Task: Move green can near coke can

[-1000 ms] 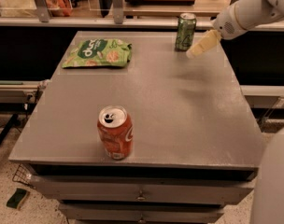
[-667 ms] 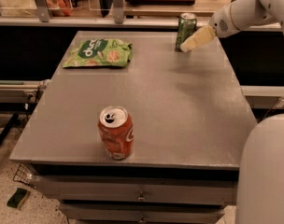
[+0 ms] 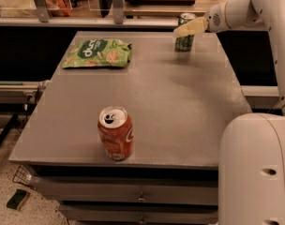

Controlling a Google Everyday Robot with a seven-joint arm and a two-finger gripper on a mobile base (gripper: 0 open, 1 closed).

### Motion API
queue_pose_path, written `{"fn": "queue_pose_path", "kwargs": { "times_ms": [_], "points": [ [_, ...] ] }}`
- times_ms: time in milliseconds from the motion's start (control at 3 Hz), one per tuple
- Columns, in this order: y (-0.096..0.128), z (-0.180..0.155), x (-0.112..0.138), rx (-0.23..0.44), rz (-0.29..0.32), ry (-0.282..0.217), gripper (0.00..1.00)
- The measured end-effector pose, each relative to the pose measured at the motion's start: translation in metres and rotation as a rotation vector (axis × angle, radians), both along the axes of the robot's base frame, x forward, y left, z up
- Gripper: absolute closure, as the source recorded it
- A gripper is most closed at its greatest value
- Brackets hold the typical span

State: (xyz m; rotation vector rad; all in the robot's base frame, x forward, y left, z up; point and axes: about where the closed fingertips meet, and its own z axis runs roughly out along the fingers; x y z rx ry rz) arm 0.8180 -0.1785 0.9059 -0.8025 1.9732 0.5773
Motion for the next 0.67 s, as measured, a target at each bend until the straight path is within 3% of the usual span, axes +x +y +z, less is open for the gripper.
{"fn": "queue_pose_path", "kwargs": {
  "times_ms": [667],
  "points": [
    [0.0064, 0.0057, 0.0181, 0.089, -0.023, -0.011, 0.0]
  ]
}}
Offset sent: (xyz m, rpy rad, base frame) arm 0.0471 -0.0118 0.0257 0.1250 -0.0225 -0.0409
